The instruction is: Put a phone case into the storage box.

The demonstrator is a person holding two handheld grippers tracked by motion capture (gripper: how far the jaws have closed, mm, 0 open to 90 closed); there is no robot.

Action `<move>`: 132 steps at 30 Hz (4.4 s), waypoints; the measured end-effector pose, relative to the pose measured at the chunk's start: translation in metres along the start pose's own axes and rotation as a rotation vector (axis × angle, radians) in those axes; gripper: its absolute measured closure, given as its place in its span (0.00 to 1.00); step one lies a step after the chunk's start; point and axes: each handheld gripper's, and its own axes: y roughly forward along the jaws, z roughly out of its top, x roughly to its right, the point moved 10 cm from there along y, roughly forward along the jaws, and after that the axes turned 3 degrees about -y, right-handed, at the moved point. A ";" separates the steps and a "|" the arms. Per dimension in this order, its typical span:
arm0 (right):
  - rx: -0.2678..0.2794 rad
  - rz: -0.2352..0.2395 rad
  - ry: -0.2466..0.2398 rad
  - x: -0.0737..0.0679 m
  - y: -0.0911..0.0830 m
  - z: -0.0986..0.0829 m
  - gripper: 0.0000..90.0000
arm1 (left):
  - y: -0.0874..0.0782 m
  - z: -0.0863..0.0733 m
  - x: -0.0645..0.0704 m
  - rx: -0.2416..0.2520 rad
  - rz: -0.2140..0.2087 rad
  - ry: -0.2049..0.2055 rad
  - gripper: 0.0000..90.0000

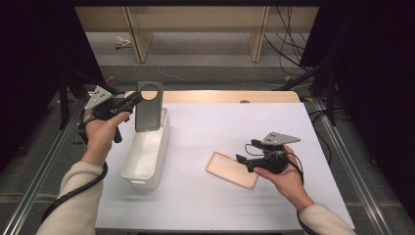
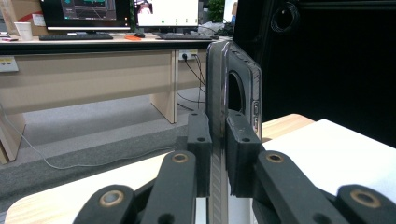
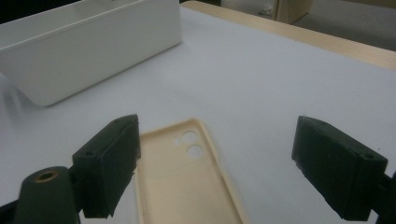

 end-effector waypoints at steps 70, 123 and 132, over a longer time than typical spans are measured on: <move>0.012 -0.008 -0.002 0.001 -0.002 0.002 0.18 | 0.036 -0.012 -0.023 -0.058 -0.012 -0.014 0.90; 0.013 -0.009 0.001 0.002 -0.002 0.003 0.18 | 0.057 -0.042 -0.035 -0.161 0.013 -0.055 0.90; 0.012 -0.009 0.000 0.002 -0.002 0.003 0.18 | 0.058 -0.044 -0.037 -0.167 0.016 -0.060 0.90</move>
